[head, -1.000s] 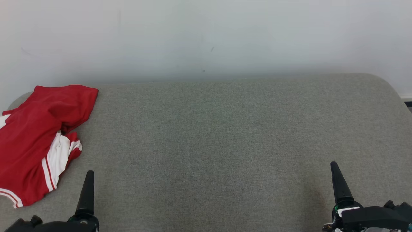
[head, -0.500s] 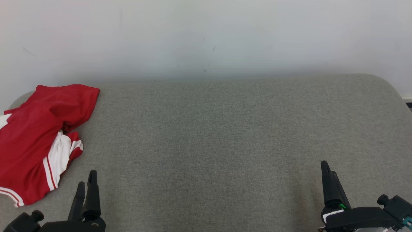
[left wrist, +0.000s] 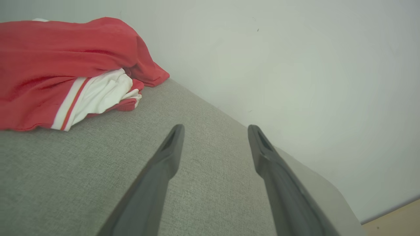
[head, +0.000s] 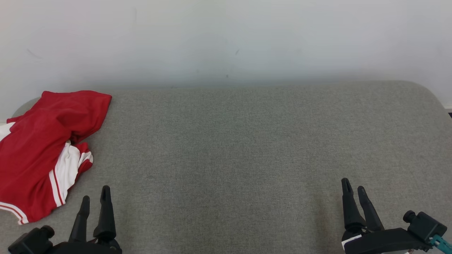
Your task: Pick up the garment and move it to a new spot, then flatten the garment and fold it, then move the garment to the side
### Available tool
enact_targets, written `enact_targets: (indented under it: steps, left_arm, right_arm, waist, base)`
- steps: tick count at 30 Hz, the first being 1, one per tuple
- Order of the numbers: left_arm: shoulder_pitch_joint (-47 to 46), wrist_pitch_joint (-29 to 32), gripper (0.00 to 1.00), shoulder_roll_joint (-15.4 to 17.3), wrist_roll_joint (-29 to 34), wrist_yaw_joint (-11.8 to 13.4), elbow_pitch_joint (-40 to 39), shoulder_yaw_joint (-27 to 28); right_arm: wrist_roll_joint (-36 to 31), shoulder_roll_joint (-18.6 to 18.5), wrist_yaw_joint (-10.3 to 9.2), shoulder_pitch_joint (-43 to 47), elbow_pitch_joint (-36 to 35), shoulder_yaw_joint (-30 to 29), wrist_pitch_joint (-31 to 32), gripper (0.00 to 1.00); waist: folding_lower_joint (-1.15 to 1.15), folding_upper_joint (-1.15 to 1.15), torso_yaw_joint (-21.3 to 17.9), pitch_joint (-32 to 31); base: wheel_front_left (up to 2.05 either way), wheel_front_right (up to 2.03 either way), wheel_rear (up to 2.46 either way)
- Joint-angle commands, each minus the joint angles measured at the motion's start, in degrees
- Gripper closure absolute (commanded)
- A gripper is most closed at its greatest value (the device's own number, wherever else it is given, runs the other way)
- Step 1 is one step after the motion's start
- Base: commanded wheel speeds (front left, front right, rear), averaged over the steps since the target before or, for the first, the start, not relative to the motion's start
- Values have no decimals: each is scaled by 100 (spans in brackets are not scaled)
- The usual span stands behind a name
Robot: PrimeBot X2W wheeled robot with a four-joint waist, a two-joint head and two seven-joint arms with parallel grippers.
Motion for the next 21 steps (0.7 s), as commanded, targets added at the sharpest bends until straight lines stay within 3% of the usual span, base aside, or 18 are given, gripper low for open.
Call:
enact_targets:
  steps: [1,21]
  left_arm:
    - [13,-60,0,67,178,12,-93,-3]
    - [103,-374,0,112,1429,135,-213,-49]
  right_arm:
    - [-190,-23,-5,-19,-54,26,-57,0]
    - [-1490,-27,-7,72,-136,161,-372,0]
  waist:
    - [-1,0,3,0]
    - [-1,0,53,20]
  base:
    - [0,0,0]
    - [0,0,0]
